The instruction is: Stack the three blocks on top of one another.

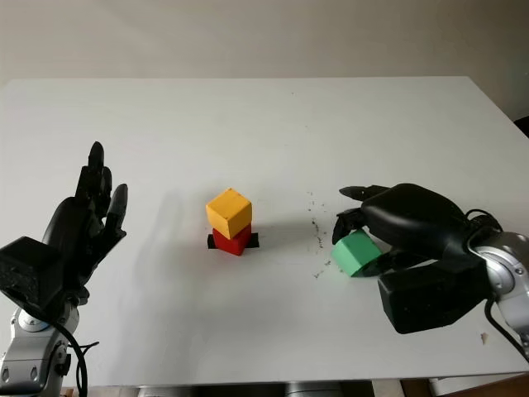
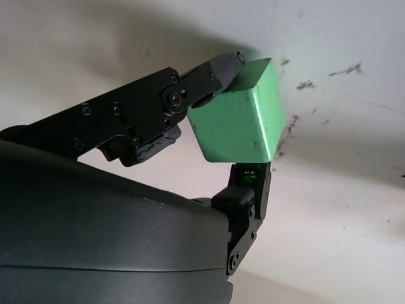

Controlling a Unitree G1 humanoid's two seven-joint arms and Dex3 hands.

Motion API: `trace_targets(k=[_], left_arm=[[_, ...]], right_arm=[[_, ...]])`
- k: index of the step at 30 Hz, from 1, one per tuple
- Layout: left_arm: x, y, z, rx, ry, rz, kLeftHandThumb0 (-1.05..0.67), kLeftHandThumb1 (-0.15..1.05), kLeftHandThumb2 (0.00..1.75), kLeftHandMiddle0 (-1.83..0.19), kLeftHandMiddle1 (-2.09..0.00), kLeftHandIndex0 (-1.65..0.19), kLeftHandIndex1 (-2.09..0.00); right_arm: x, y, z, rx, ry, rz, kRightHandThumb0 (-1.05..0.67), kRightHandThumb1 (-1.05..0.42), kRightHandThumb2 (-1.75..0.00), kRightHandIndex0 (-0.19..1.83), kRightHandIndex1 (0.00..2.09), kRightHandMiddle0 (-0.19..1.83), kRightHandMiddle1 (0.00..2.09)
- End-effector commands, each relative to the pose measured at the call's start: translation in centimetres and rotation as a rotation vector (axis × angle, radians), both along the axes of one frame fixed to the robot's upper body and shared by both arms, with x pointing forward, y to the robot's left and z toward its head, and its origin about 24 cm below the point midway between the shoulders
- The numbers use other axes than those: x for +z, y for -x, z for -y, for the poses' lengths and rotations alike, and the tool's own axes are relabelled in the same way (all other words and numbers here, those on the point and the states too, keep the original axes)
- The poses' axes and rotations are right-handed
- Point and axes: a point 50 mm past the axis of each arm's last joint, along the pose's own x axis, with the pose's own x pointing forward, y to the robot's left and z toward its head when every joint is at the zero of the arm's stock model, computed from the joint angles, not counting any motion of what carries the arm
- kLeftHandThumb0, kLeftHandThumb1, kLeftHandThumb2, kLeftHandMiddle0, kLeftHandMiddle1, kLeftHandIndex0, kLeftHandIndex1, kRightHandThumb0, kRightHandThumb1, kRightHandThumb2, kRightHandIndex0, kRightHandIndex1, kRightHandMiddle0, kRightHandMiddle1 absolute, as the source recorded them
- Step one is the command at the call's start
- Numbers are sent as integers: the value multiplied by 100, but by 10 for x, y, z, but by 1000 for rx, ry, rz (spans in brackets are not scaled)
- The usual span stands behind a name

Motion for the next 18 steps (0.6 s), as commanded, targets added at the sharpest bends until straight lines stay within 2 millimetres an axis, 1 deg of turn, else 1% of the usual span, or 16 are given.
trace_targets(k=[1, 6, 8, 11, 13, 16, 18], left_arm=[[2, 0, 0, -8, -4, 13, -79, 105, 58, 19, -3, 19, 0], [1, 0, 0, -9, 10, 11, -80, 105, 56, 19, -4, 19, 0], [1, 0, 1, -12, 10, 10, -80, 105, 56, 19, -3, 19, 0], [1, -1, 1, -12, 7, 8, -80, 105, 56, 19, -4, 19, 0], [2, -2, 2, -15, 12, 13, -80, 105, 56, 19, -4, 19, 0], [1, -3, 3, -24, 19, 16, -79, 105, 56, 19, -4, 19, 0], [1, -4, 4, -29, 9, 16, -78, 105, 57, 19, -3, 19, 0]], right_arm=[[13, -5, 3, -4, 26, 51, -34, -91, -5, 31, 7, 55, 111], [31, -14, 2, -5, 18, 115, -35, -89, -5, 35, 8, 56, 111], [42, -18, 0, -4, 15, 132, -35, -86, -5, 38, 7, 66, 95], [57, -26, -5, 16, -6, 149, -36, -84, -5, 39, 6, 74, 82], [68, -35, -11, 54, -14, 159, -38, -82, -5, 41, 7, 81, 77], [80, -45, -22, 92, -3, 148, -40, -82, -5, 42, 7, 84, 75], [90, -52, -33, 124, 8, 141, -41, -81, -5, 43, 7, 86, 73]])
